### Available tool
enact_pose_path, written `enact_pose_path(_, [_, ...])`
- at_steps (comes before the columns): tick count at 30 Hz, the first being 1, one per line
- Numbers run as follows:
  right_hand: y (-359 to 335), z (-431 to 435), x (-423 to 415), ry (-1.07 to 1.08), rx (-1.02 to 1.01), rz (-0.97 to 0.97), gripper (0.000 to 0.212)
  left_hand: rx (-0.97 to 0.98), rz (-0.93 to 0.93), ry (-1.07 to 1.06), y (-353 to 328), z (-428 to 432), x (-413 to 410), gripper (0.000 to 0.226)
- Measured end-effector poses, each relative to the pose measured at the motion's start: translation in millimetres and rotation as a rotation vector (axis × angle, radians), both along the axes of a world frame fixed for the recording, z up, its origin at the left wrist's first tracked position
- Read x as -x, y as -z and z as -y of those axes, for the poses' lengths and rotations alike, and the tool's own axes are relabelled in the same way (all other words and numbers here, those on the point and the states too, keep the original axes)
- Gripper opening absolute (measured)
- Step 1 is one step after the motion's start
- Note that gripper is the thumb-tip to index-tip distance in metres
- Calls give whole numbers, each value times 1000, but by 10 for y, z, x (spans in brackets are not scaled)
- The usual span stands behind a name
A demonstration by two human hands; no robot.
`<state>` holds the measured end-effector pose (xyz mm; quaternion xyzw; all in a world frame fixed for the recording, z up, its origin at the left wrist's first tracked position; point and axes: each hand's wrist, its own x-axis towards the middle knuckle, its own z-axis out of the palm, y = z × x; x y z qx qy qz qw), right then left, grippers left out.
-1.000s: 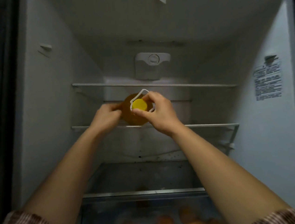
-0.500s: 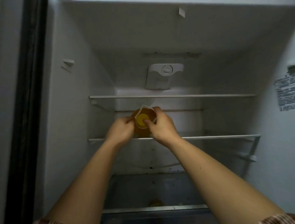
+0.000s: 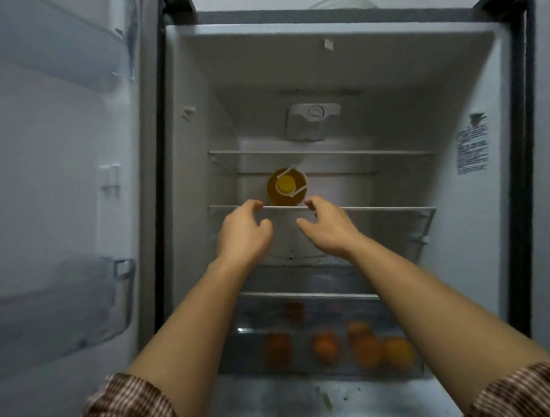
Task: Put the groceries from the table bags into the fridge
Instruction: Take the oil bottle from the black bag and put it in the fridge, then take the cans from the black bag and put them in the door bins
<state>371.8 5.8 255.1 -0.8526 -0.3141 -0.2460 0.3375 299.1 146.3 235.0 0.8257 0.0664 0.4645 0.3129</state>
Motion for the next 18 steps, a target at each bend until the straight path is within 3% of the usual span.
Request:
enact_pose_path(9, [661, 290, 1570, -182, 60, 116, 46, -195, -10, -217, 593, 424, 1767, 38])
enact_pose_path(18, [1078, -76, 3243, -470, 10, 131, 43, -278, -87, -508, 993, 177, 3768, 35])
